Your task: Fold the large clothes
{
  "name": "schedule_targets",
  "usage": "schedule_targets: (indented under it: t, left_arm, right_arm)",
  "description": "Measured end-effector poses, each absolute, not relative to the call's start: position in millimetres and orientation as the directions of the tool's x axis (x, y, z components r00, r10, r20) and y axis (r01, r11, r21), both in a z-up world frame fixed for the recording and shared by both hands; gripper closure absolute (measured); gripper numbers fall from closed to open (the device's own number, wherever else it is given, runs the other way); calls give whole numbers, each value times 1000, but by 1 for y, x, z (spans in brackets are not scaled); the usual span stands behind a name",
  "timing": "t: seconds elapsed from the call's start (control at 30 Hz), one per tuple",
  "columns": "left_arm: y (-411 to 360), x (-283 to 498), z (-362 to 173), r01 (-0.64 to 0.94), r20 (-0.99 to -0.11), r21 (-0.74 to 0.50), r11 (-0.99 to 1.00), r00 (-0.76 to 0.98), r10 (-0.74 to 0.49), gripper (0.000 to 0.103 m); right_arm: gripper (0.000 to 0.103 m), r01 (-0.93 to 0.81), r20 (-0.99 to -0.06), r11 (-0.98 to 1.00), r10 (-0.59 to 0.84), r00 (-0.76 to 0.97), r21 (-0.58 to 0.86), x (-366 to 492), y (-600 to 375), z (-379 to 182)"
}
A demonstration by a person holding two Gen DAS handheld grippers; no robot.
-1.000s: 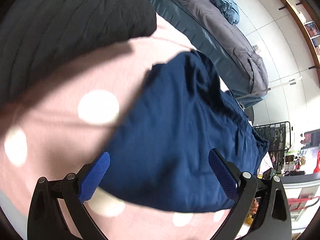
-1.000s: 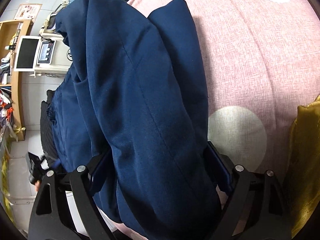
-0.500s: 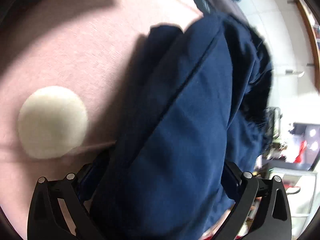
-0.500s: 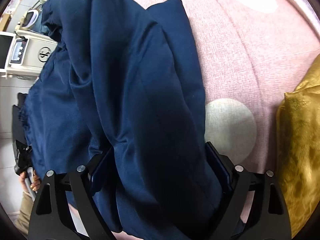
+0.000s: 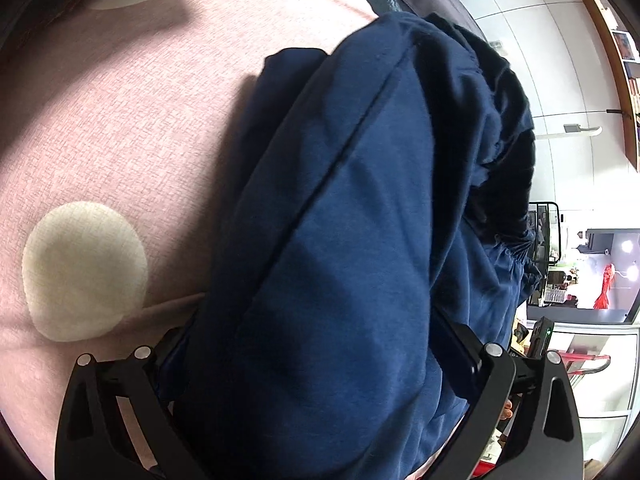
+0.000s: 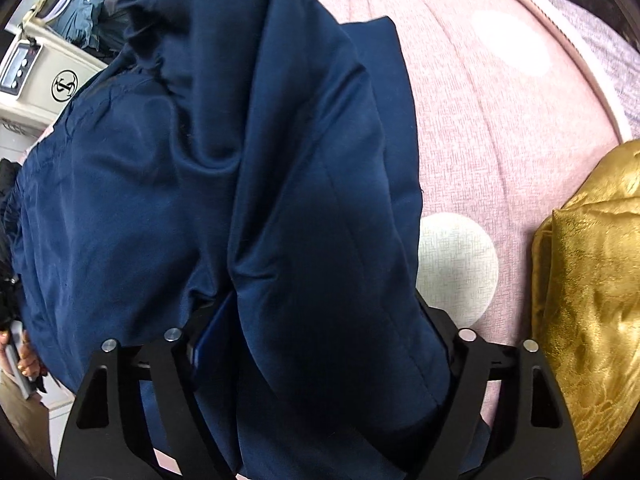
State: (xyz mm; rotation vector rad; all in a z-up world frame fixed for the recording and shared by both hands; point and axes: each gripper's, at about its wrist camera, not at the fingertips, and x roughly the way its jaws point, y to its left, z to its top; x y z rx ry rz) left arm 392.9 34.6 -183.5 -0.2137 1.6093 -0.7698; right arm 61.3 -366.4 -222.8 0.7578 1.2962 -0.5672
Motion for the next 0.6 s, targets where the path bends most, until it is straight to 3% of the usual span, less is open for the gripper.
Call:
schedule_targets:
  t: [0.13, 0.3, 0.47, 0.6]
  left_arm:
    - [31, 388, -178, 289, -817, -577, 764, -191, -545, 18]
    - [18, 374, -164, 324, -835, -547, 772, -156, -527, 37]
    - [7, 356, -140, 371, -862, -496, 785, -100, -497, 68]
    - [1, 333, -101, 413, -851, -490, 768, -36, -524, 77]
  right_arm:
    - [35, 732, -984, 667, 11, 180, 141, 75, -345, -214]
    - [59, 689, -986, 722, -66, 151, 57, 91, -317, -201]
    - [79, 660, -977, 751, -143, 161, 0, 94, -292, -183]
    - [85, 673, -954, 737, -154, 259, 63, 77, -283, -145]
